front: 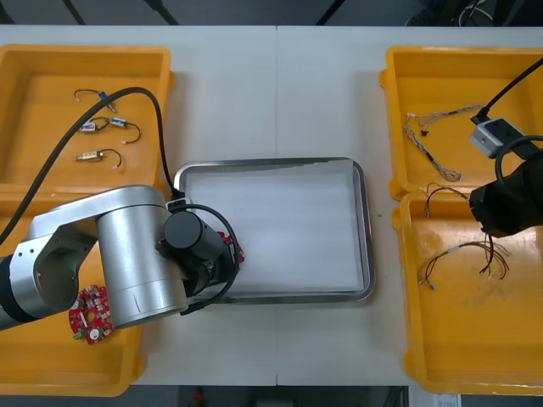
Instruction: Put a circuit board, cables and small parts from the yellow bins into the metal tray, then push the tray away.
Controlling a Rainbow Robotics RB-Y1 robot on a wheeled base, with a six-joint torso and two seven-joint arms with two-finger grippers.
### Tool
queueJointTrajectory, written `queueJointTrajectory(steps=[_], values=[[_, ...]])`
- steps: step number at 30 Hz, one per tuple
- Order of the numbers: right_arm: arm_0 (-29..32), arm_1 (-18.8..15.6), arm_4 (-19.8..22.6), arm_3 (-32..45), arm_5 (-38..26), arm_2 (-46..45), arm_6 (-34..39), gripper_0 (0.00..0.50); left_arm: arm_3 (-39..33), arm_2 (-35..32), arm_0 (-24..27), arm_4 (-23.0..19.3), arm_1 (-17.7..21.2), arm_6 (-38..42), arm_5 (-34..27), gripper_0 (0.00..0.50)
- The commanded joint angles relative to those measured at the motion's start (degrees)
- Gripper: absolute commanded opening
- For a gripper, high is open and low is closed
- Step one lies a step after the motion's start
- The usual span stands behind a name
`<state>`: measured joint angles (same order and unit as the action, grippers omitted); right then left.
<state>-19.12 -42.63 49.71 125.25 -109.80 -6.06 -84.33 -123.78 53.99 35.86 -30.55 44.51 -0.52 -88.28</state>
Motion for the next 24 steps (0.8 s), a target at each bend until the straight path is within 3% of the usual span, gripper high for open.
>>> queueJointTrajectory(steps=[1, 2, 8, 17, 24], values=[[-1.4, -1.8, -0.3, 1.7, -0.2, 0.2, 0.3, 0.0, -4.9, -3.2, 3.3, -3.6, 1.0, 4.5, -1.2, 0.5], [-1.4, -1.8, -0.3, 1.7, -0.2, 0.2, 0.3, 0.0, -4.9, -3.2, 3.3, -3.6, 1.0, 4.5, -1.2, 0.5], [-1.4, -1.8, -0.3, 1.7, -0.2, 0.2, 0.3, 0.0, -9.2, -11.3, 7.4, -15.3, 4.5, 4.4, -6.6, 0.5], [-1.4, -1.8, -0.3, 1.7, -0.2, 0.2, 0.3, 0.0, -9.6, -24.0, 10.5, -32.2, 10.9, 3.0, -9.1, 0.5], [-1.6, -1.7, -0.2, 1.3, -0.2, 0.8, -0.1, 0.0, -7.4, -31.1, 10.6, -40.7, 16.7, 1.2, -9.2, 0.5]])
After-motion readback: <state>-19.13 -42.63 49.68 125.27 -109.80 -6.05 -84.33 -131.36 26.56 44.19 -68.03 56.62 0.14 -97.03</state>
